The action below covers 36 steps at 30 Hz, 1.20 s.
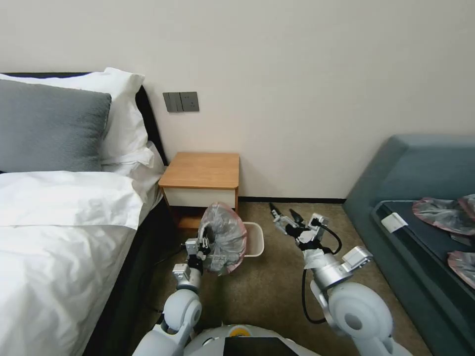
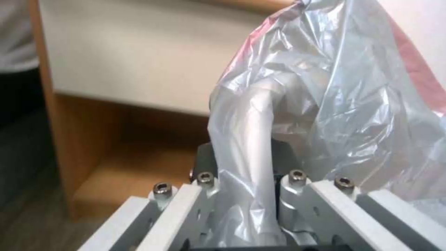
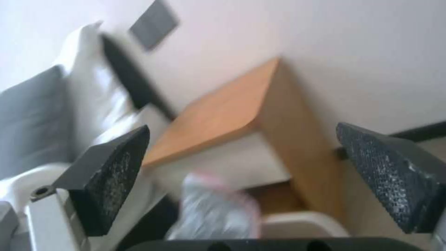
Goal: Pick up the garbage bag from the table and place it over the trash can.
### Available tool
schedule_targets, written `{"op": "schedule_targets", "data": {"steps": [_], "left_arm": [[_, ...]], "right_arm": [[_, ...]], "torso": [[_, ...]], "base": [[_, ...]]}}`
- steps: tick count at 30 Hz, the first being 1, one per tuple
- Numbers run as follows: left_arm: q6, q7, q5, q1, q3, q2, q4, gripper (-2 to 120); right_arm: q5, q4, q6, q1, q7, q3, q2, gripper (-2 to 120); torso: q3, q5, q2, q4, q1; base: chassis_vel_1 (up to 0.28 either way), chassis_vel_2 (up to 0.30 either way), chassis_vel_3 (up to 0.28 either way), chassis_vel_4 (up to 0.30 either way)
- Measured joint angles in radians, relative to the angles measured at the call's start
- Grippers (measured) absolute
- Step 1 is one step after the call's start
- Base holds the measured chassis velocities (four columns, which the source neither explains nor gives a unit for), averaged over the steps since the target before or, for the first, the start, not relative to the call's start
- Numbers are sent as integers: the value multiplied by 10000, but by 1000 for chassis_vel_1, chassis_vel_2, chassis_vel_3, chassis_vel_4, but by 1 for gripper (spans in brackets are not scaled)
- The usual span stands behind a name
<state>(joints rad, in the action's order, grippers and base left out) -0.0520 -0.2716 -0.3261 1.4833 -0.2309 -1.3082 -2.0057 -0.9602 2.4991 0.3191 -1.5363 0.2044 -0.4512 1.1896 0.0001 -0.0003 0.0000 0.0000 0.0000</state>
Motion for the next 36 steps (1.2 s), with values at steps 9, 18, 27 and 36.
{"op": "schedule_targets", "data": {"steps": [9,18,27,36], "left_arm": [[-1105,1376,218,350,-279,84,-104,9],[-1630,1662,517,556,-293,31,-116,9],[-1879,1662,722,854,-591,-62,-264,9],[-2051,1676,715,875,-764,-89,-412,9]], "right_arm": [[-2414,35,949,445,312,388,-238,100],[-3314,-229,936,364,1101,1039,251,100],[-2507,-291,1057,109,1194,1751,289,100],[-1975,-637,1101,260,1196,2061,236,100]], "torso": [[0,2,0,0,0],[0,3,0,1,0],[-1,2,0,0,0],[-1,3,0,1,0]], "base": [[0,0,0,0],[0,0,0,0],[0,0,0,0],[0,0,0,0]]}}
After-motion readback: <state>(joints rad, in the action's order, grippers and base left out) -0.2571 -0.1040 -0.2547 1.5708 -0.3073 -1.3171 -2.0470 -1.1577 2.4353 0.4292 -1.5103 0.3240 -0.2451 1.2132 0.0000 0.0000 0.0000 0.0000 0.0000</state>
